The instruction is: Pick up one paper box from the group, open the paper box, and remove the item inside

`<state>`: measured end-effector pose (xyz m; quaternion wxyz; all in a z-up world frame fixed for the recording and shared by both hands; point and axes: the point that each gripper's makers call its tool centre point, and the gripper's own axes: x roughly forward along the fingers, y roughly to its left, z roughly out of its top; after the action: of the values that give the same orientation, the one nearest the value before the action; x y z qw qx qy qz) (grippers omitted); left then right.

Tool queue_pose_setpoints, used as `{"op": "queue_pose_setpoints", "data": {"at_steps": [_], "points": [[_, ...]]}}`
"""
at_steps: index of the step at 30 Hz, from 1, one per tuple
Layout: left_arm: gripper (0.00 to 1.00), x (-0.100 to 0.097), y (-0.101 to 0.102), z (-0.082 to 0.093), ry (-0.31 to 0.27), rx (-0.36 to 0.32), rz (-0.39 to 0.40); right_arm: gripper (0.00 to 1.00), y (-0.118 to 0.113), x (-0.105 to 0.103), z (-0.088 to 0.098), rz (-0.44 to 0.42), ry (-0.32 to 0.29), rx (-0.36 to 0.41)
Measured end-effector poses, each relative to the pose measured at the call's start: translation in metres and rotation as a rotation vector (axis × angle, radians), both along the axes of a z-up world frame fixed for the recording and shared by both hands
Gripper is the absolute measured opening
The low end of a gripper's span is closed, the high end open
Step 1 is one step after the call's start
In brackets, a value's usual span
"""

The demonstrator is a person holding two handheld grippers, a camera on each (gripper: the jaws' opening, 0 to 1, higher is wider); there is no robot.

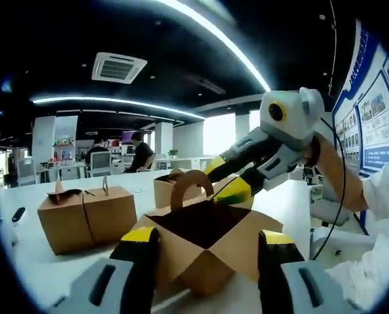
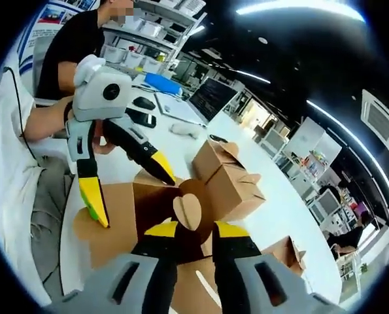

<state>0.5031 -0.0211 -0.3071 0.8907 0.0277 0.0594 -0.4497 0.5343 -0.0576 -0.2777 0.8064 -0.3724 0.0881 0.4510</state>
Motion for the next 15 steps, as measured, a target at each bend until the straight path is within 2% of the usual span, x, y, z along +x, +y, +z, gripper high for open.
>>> {"op": "queue_pose_setpoints", "data": {"at_steps": [7,15], "points": [[0.62,0.0,0.0,0.0,-0.01,0.008,0.002,0.06,0.004,-0.003,0.004,0.024,0.028,0.03],[0.62,0.0,0.0,-0.001,-0.011,0.01,0.001,0.04,0.004,0.002,0.013,0.018,0.056,0.079]]}}
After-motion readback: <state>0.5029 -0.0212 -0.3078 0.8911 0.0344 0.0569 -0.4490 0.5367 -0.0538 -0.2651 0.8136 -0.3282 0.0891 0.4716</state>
